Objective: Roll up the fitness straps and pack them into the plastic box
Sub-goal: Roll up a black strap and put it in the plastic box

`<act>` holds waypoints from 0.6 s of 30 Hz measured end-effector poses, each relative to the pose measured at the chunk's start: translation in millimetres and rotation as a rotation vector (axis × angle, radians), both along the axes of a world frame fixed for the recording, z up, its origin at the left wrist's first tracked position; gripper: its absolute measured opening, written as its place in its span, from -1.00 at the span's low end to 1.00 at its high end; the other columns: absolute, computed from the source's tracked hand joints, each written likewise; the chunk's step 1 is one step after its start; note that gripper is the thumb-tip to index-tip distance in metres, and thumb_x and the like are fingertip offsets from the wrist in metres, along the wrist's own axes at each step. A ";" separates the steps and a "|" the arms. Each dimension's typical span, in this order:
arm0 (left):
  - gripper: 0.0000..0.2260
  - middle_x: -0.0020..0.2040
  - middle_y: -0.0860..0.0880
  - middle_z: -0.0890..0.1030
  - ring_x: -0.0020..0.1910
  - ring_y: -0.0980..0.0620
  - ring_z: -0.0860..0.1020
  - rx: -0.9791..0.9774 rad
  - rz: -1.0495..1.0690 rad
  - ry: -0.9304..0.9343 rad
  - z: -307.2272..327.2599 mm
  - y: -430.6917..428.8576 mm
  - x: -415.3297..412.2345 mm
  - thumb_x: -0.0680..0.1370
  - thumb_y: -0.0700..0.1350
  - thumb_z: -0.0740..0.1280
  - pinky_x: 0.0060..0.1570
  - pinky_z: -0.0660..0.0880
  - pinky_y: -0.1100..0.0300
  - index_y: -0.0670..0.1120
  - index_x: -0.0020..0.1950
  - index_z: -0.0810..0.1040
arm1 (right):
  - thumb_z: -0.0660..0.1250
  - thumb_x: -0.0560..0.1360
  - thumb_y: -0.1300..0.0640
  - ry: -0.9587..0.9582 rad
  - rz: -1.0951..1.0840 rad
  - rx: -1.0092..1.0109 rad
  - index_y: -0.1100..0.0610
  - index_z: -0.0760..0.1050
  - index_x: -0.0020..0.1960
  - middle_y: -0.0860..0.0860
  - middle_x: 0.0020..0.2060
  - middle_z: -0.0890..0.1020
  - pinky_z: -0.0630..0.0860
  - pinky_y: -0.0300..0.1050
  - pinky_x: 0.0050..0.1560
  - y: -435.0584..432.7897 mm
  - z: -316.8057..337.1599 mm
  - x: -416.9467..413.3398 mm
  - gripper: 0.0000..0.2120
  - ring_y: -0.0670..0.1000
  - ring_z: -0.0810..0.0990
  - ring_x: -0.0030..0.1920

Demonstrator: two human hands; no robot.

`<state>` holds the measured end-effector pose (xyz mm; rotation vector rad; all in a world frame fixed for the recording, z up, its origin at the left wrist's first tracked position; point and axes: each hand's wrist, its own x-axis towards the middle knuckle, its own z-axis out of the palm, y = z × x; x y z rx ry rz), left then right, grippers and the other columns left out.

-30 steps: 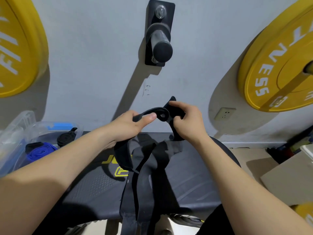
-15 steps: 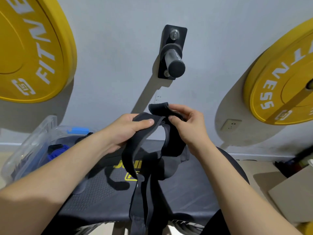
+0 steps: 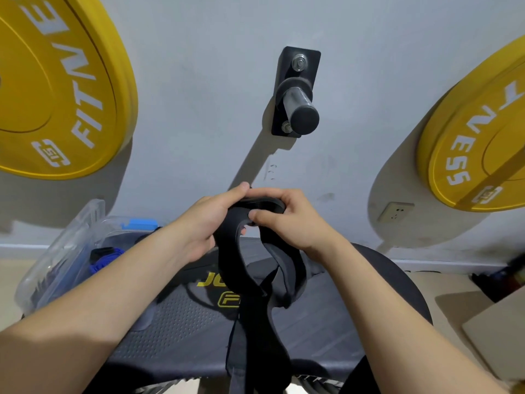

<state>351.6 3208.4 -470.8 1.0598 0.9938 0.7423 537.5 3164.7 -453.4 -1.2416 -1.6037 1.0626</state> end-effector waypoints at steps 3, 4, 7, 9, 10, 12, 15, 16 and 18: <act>-0.71 -0.06 -0.16 0.79 -0.20 -0.07 0.75 0.036 0.134 0.024 1.7 1.1 0.3 0.65 0.08 0.45 -0.15 0.62 0.13 -0.12 -0.03 0.81 | 0.61 0.47 0.16 0.029 -0.130 -0.092 -0.08 0.58 0.23 0.10 0.05 0.67 0.69 0.03 -0.04 1.9 -0.2 7.0 -0.60 0.02 0.72 -0.11; -0.71 -0.07 -0.17 0.79 -0.19 -0.10 0.74 0.047 0.191 0.051 3.0 1.4 0.5 0.64 0.06 0.45 -0.08 0.62 0.09 -0.15 -0.07 0.78 | 0.64 0.45 0.12 -0.001 -0.158 -0.163 -0.08 0.53 0.20 0.10 0.03 0.64 0.69 0.03 -0.09 2.7 -1.3 11.1 -0.58 0.04 0.70 -0.15; -0.76 -0.20 -0.13 0.70 -0.25 -0.09 0.64 0.080 0.336 0.119 6.9 6.5 -3.7 0.59 0.07 0.43 -0.11 0.52 0.06 -0.10 -0.10 0.65 | 0.53 0.56 0.03 -0.486 -0.150 -0.290 0.07 0.57 0.04 0.04 -0.14 0.68 0.59 -0.13 -0.18 4.9 -7.9 24.7 -0.81 0.06 0.68 -0.18; -0.74 -0.20 -0.14 0.65 -0.24 -0.08 0.61 0.098 0.361 0.145 8.5 10.5 -9.2 0.59 0.08 0.42 -0.12 0.49 0.07 -0.12 -0.07 0.64 | 0.44 0.62 0.03 -0.790 -0.134 -0.386 0.17 0.57 -0.07 0.08 -0.18 0.69 0.58 -0.12 -0.20 5.0 -14.7 35.3 -0.78 0.11 0.68 -0.17; -0.67 -0.18 -0.14 0.67 -0.23 -0.08 0.62 0.107 0.357 0.153 7.7 12.4 -11.5 0.60 0.09 0.42 -0.12 0.49 0.07 -0.19 -0.06 0.65 | 0.41 0.63 0.07 -0.800 -0.167 -0.432 0.21 0.59 -0.05 0.11 -0.15 0.71 0.62 -0.08 -0.16 5.7 -17.3 39.6 -0.80 0.14 0.71 -0.14; -0.53 -0.14 -0.09 0.75 -0.27 -0.03 0.66 0.137 0.317 0.174 8.2 12.0 -14.3 0.63 0.17 0.44 -0.19 0.52 0.22 -0.28 -0.04 0.70 | 0.39 0.63 0.14 -0.560 -0.310 -0.506 0.29 0.62 0.07 0.17 -0.13 0.74 0.68 0.01 -0.20 7.9 -18.5 46.4 -0.81 0.18 0.72 -0.20; -0.55 -0.14 -0.06 0.80 -0.29 0.07 0.74 0.160 0.196 0.204 10.4 8.6 -17.7 0.52 0.28 0.53 -0.36 0.58 0.32 -0.14 -0.02 0.78 | 0.44 0.61 0.00 -0.086 -0.408 -0.655 0.24 0.60 0.12 0.02 -0.39 0.53 0.21 -0.21 -0.47 7.3 -13.4 46.0 -0.71 -0.02 0.36 -0.51; -0.55 -0.12 -0.08 0.80 -0.23 0.03 0.76 0.162 0.166 0.215 10.4 8.6 -19.1 0.49 0.27 0.55 -0.30 0.63 0.27 -0.12 0.02 0.78 | 0.44 0.61 -0.04 0.060 -0.378 -0.692 0.19 0.57 0.07 -0.03 -0.43 0.41 0.11 -0.25 -0.49 7.0 -10.5 43.7 -0.72 -0.08 0.26 -0.55; -0.60 -0.06 -0.11 0.81 -0.11 -0.06 0.78 0.175 0.128 0.231 7.8 10.6 -21.9 0.50 0.22 0.56 -0.11 0.71 0.13 -0.10 0.08 0.77 | 0.44 0.63 -0.06 0.371 -0.310 -0.715 0.13 0.51 0.00 -0.10 -0.47 0.27 0.07 -0.30 -0.65 4.3 -2.4 38.8 -0.74 -0.16 0.16 -0.63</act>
